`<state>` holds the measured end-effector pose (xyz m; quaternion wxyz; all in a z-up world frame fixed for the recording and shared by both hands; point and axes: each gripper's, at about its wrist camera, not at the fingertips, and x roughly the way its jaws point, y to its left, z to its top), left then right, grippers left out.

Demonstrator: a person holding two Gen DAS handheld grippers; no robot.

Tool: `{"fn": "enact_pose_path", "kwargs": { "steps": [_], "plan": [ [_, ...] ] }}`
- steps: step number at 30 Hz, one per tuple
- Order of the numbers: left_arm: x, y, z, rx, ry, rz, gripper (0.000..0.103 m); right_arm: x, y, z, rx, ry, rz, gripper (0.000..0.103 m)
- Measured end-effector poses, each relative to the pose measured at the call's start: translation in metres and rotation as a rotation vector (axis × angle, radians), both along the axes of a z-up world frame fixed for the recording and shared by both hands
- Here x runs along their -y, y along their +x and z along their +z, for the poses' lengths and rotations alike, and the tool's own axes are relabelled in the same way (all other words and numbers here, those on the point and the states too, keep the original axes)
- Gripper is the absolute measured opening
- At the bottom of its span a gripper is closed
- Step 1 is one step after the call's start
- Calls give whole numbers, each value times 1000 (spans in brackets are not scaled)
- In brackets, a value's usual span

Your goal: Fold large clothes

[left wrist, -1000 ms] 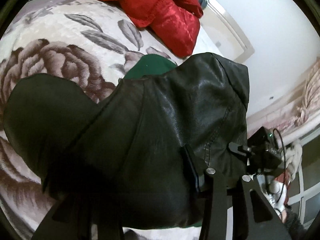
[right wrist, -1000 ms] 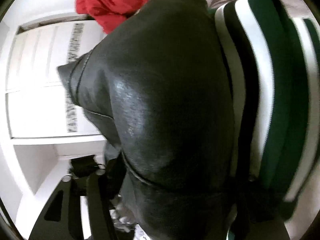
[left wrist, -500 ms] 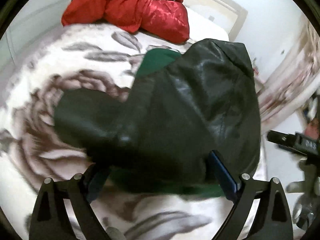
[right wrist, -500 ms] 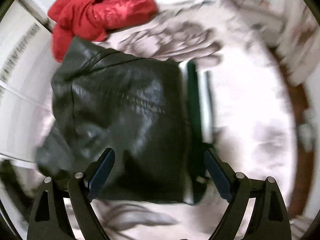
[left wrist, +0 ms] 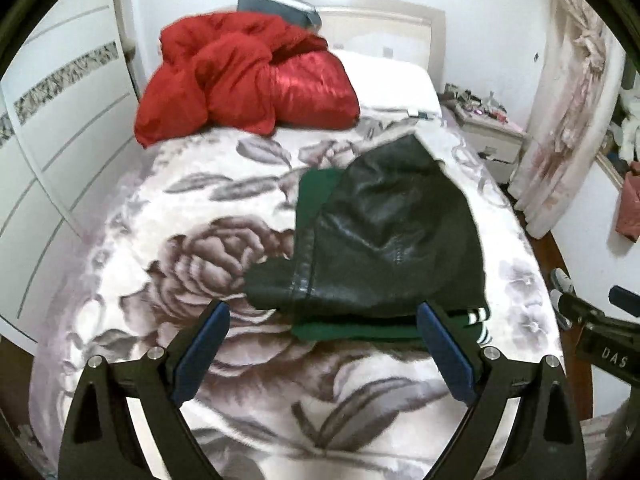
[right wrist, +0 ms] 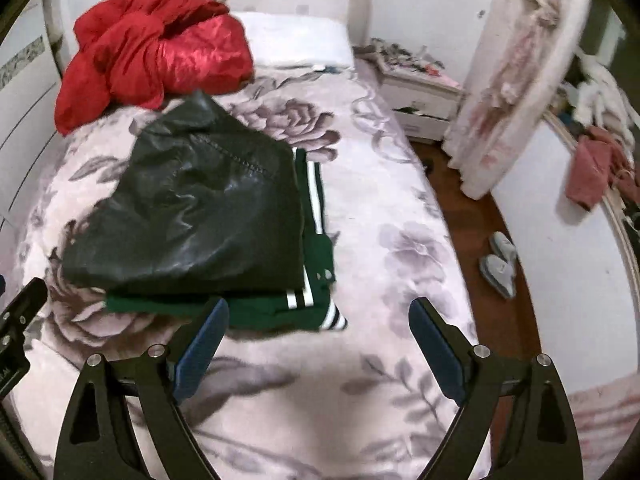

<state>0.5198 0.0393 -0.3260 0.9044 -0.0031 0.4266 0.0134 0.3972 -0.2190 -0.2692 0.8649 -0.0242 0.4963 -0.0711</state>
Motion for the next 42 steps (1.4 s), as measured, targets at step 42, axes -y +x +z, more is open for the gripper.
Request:
{"fn": "enact_pose_path", "kwargs": {
  "steps": [42],
  "plan": [
    [40,-290,289,182,-11,-9,98,21,-382,396,290,-18,46,95]
  ]
}}
